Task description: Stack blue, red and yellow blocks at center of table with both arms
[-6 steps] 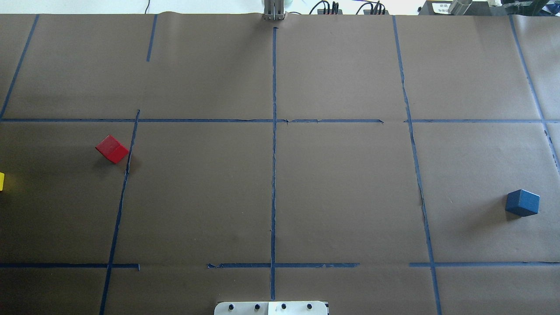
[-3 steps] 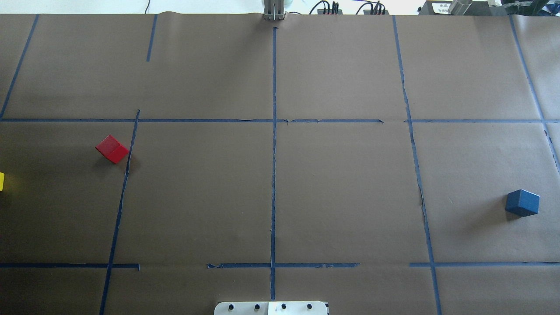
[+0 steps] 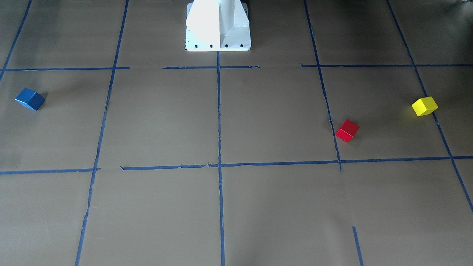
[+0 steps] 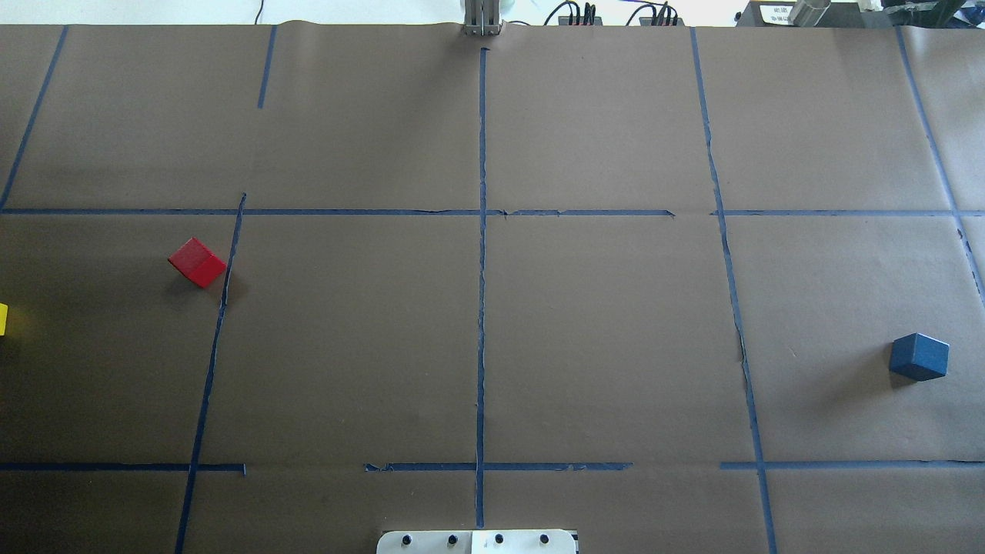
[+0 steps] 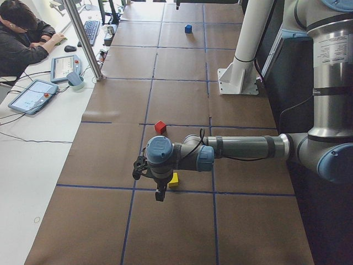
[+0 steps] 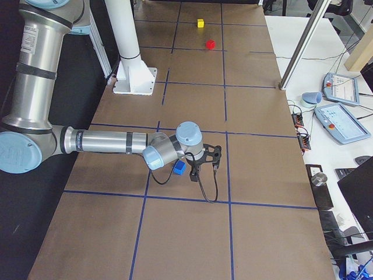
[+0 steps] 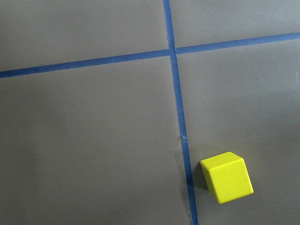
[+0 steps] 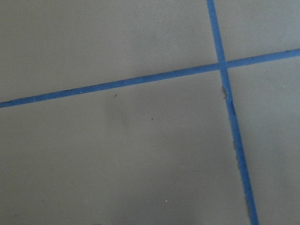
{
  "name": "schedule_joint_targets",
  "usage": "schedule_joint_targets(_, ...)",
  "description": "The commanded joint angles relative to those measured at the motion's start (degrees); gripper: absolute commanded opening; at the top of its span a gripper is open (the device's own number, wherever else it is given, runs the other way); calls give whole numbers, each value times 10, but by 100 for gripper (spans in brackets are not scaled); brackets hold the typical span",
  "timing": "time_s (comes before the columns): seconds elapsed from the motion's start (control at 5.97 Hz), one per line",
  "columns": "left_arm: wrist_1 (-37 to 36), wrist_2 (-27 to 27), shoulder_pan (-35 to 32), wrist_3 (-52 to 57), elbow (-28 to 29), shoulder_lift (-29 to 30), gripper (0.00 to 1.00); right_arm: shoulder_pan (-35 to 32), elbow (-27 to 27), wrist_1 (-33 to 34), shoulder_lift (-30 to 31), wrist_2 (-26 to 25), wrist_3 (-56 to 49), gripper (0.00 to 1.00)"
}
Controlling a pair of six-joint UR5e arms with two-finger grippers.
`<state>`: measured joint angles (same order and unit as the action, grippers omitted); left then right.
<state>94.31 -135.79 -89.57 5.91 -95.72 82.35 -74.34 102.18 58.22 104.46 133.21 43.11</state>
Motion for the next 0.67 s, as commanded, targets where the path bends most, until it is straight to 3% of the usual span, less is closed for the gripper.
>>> schedule_joint_targets(0.0, 0, 0, 0, 0, -3, 0, 100, 98, 42, -25, 40, -74, 125, 98)
schedule_joint_targets(0.17, 0, 0, 0, 1, -4, 0, 100, 143, 40, -82, 70, -111, 170, 98)
schedule_joint_targets(0.5, 0, 0, 1, 0, -4, 0, 100, 196, 38, -108, 74, -154, 212, 99)
